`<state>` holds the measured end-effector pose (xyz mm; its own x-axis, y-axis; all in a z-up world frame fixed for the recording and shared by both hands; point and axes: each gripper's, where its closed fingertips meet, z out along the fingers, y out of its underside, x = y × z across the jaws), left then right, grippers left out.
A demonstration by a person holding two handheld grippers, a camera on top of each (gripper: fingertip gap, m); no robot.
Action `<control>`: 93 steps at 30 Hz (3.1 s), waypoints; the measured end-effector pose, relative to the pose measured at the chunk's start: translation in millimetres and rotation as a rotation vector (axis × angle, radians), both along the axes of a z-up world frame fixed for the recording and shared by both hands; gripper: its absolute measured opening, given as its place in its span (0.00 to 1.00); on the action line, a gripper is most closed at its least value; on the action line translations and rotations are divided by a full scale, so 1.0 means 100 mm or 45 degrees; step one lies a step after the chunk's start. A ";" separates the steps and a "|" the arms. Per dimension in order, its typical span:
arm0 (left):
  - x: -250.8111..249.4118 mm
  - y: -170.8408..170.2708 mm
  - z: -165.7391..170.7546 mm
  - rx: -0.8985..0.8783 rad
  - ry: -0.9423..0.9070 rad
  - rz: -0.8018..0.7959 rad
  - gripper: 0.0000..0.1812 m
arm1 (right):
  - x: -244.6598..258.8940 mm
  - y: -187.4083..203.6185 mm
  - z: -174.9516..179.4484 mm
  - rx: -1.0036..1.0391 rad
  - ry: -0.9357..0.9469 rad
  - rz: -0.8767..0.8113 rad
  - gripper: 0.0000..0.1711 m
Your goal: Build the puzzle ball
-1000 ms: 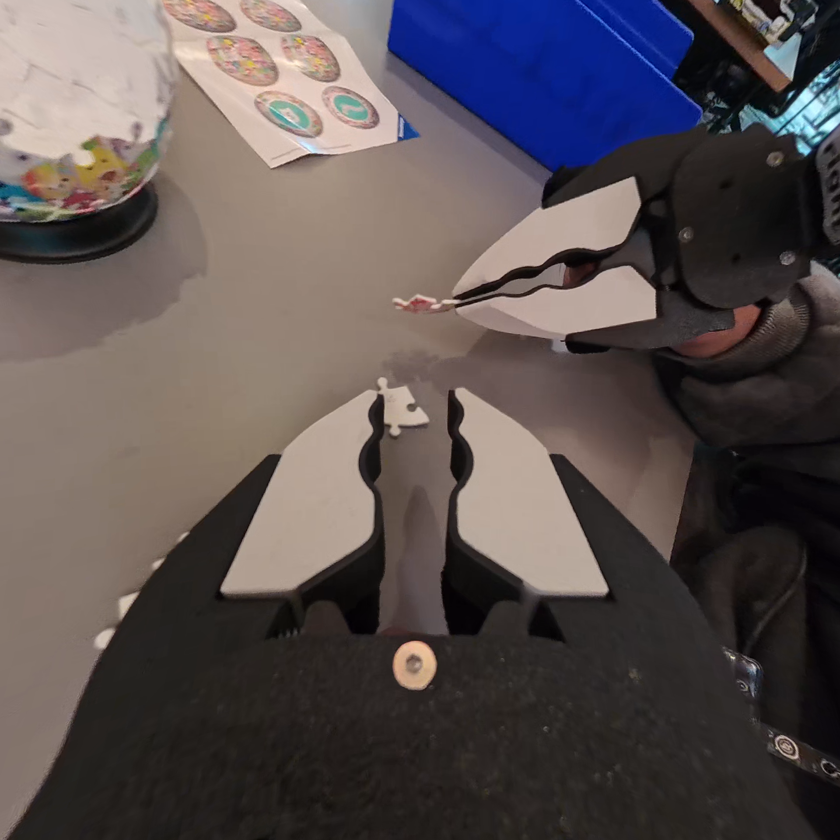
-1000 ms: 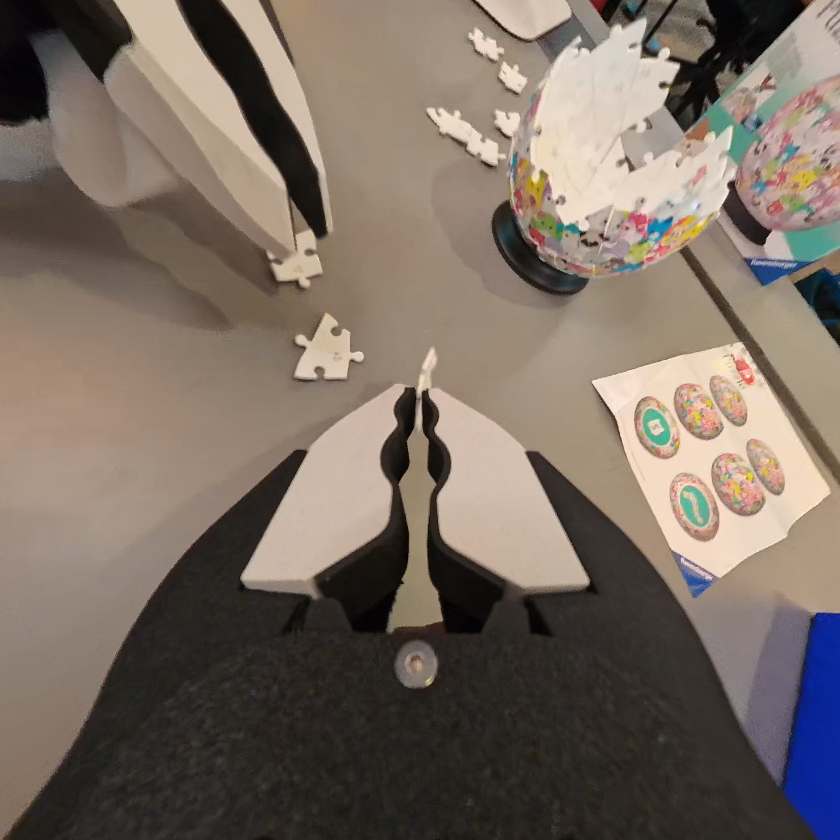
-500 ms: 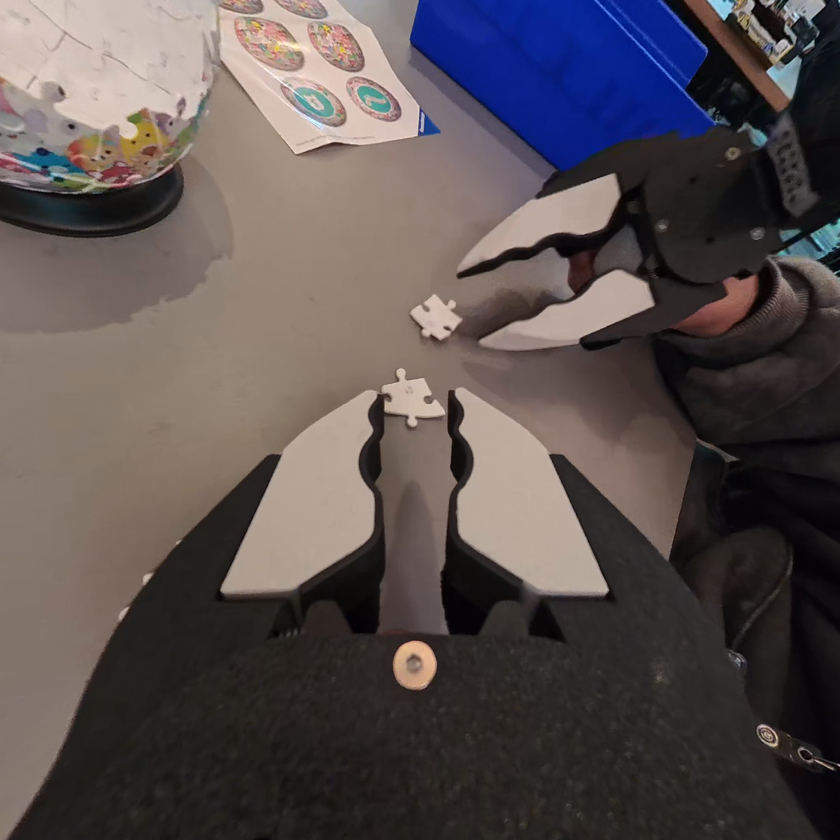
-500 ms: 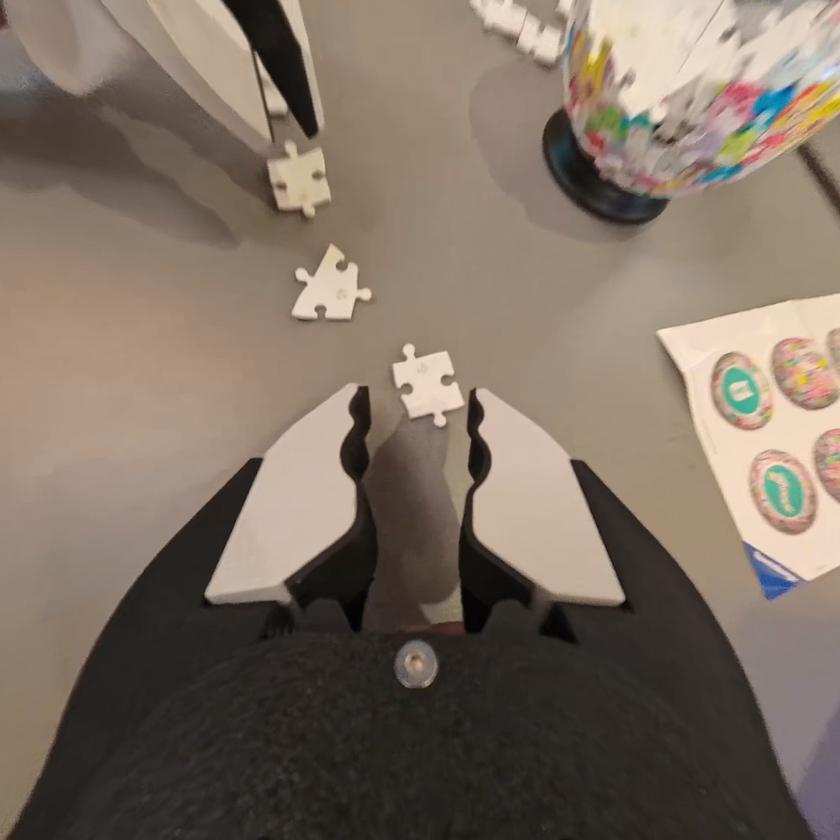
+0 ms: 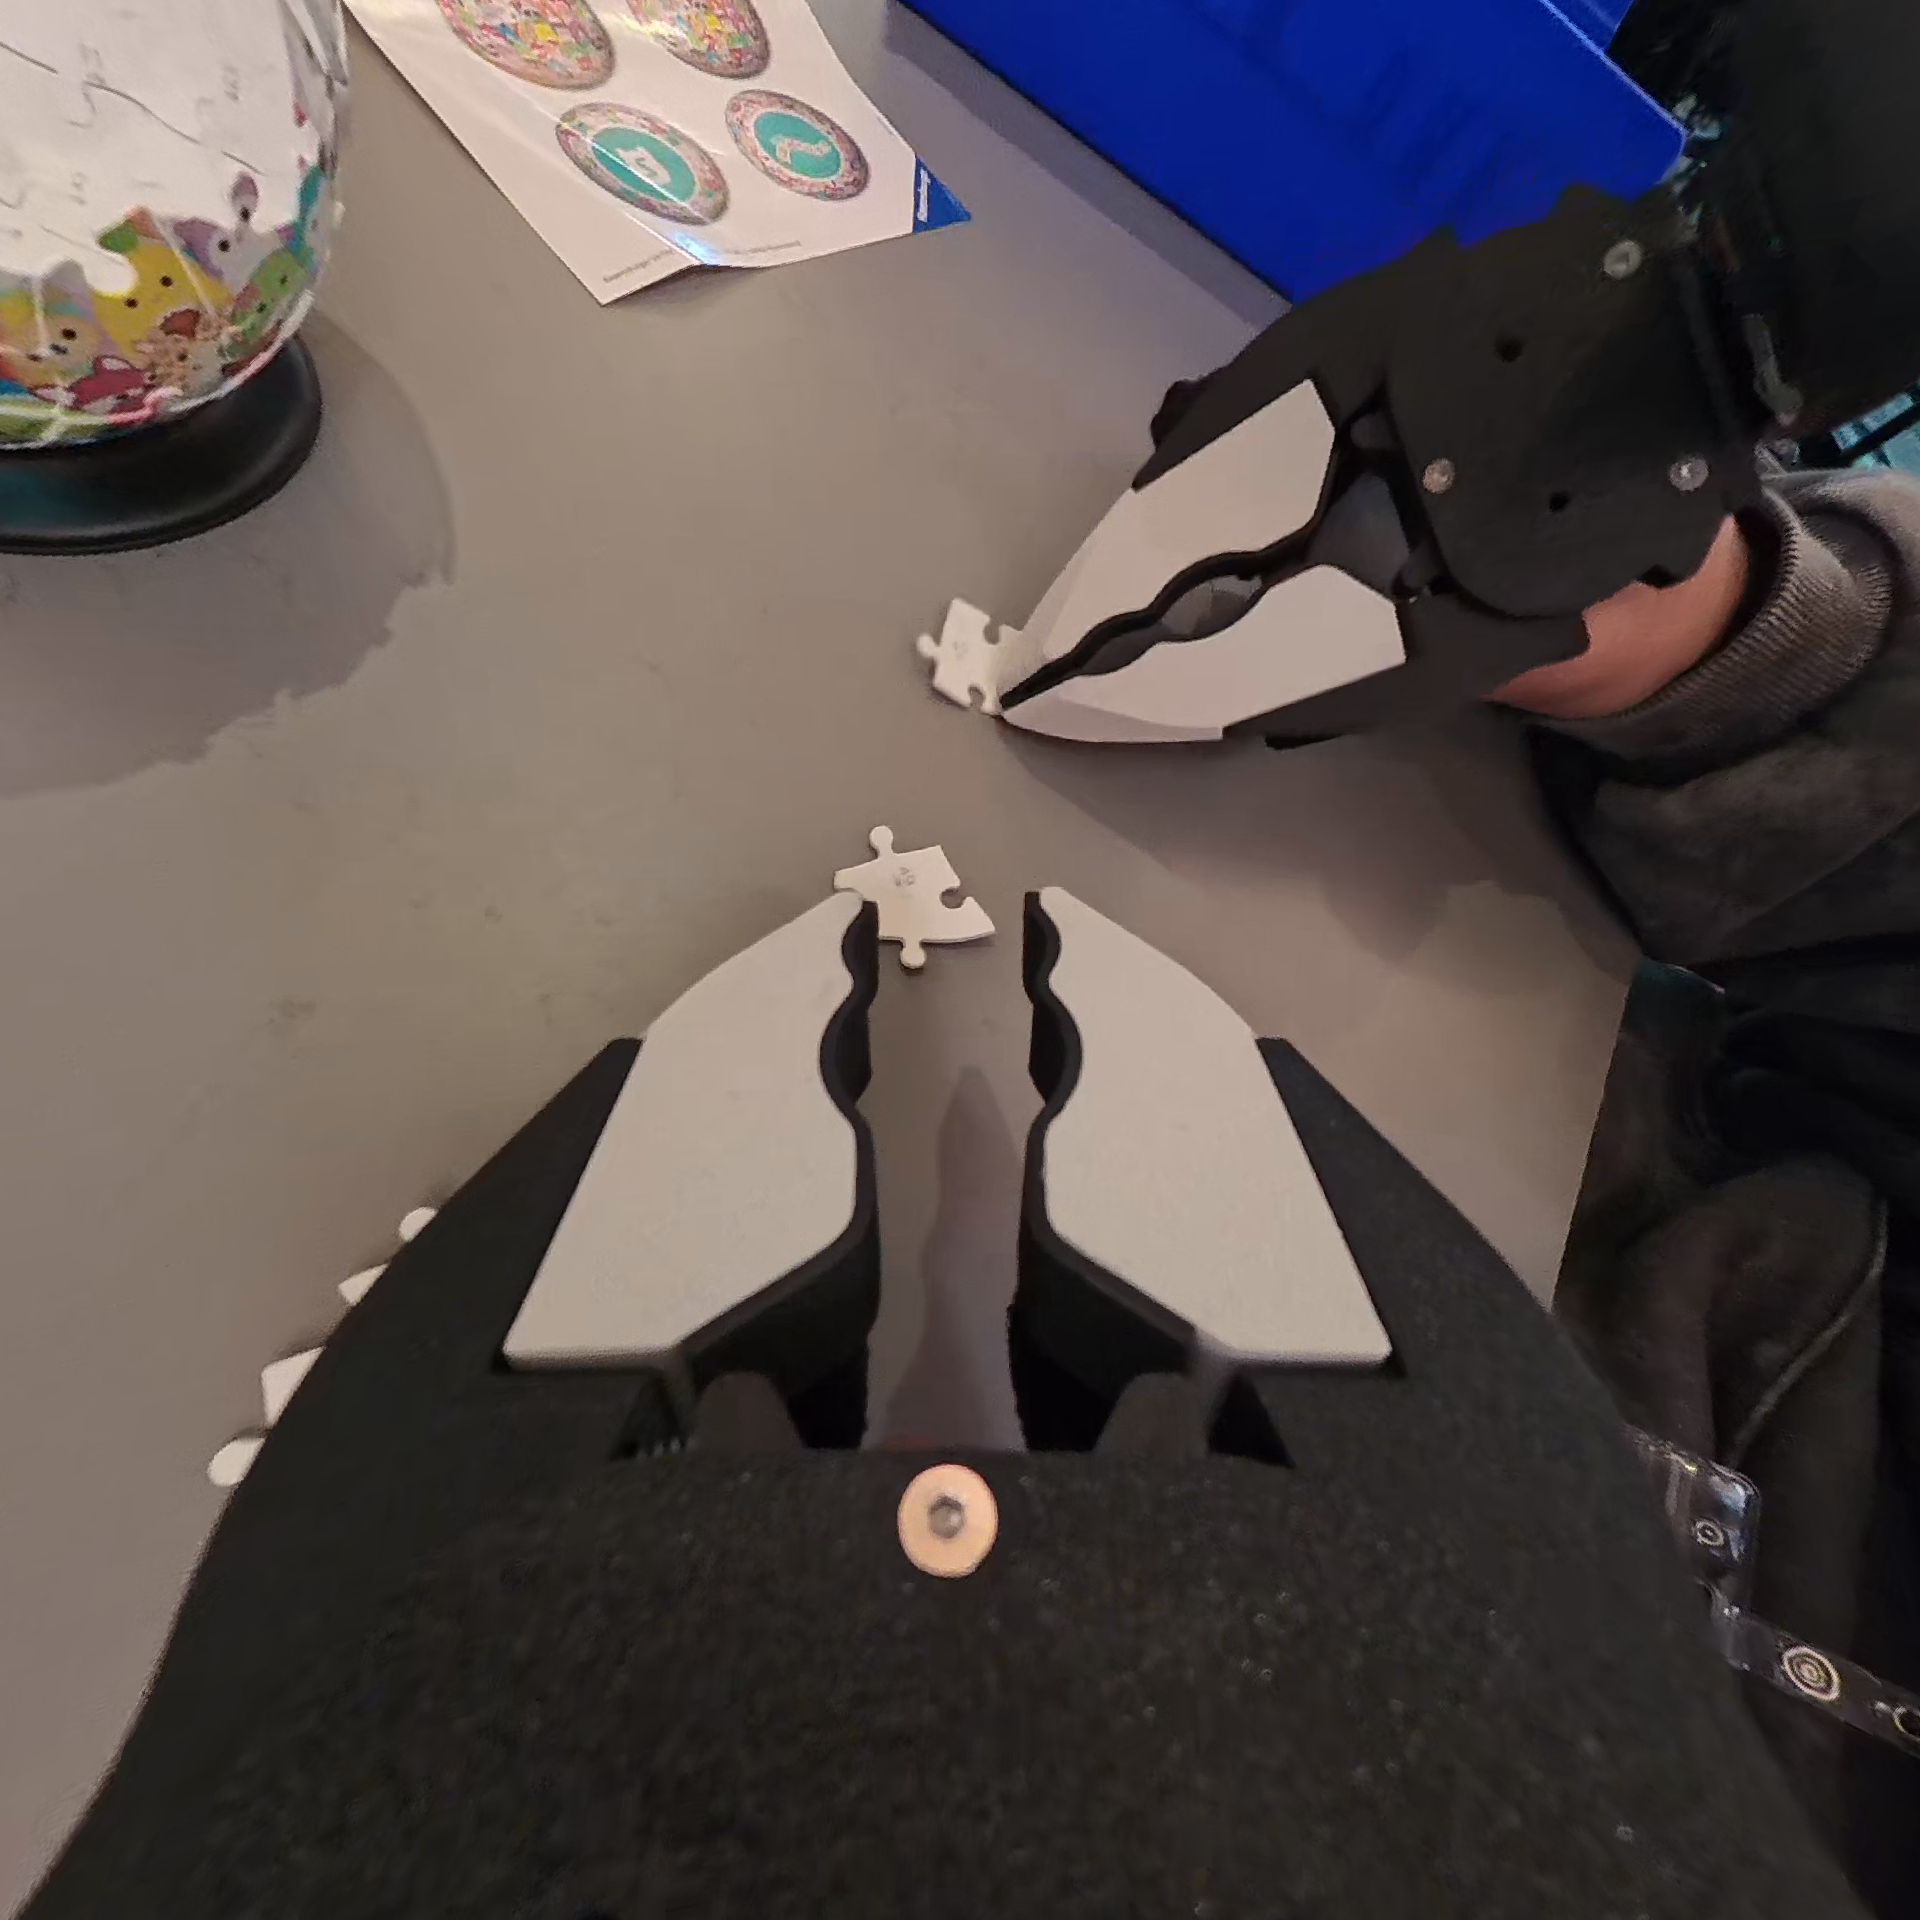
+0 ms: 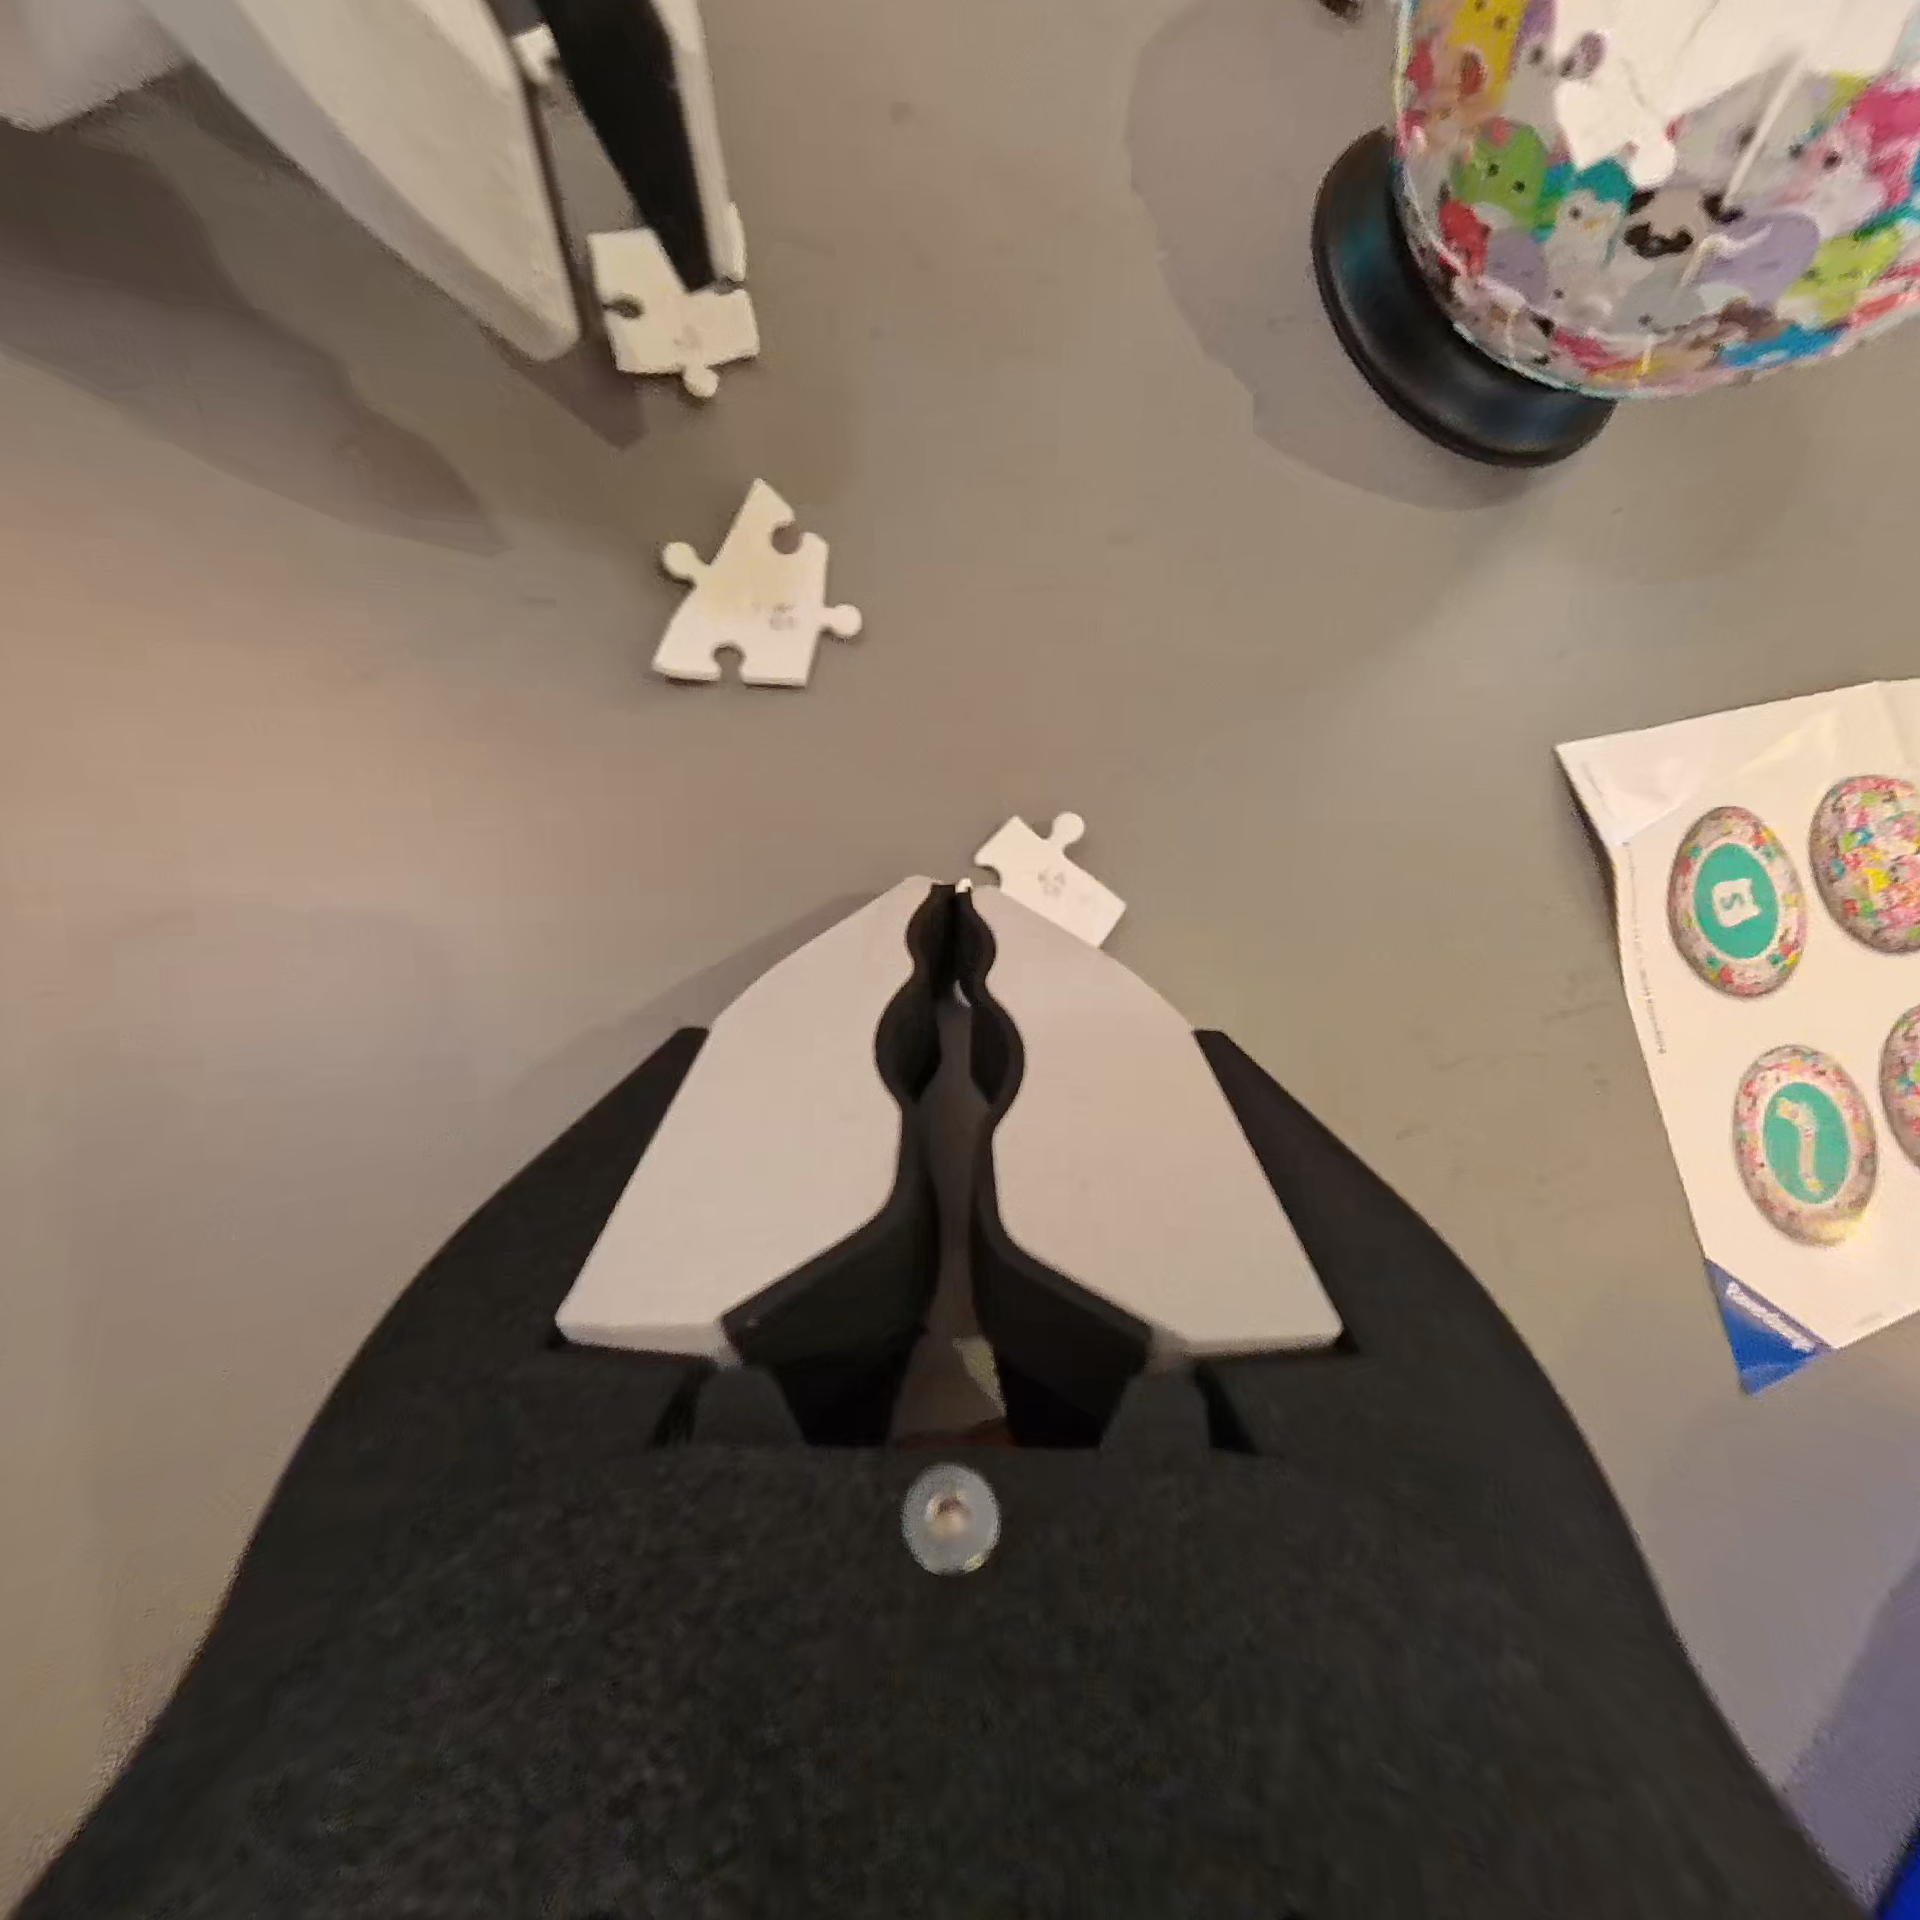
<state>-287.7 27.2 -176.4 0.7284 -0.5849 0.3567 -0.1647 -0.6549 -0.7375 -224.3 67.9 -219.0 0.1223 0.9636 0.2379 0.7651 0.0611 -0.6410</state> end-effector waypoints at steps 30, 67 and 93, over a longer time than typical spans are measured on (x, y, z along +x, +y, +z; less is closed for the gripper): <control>0.18 -0.17 -0.07 -0.144 -0.068 -0.143 0.14 | -0.02 -0.42 0.00 -0.108 0.044 0.283 0.07; 0.23 -0.20 0.00 -0.220 -0.243 -0.161 0.15 | 0.07 -0.32 -0.01 -0.218 0.067 -0.063 0.15; 0.25 -0.22 0.61 -0.220 -0.849 -0.229 0.01 | -0.27 -0.66 0.99 -0.522 0.829 0.107 0.12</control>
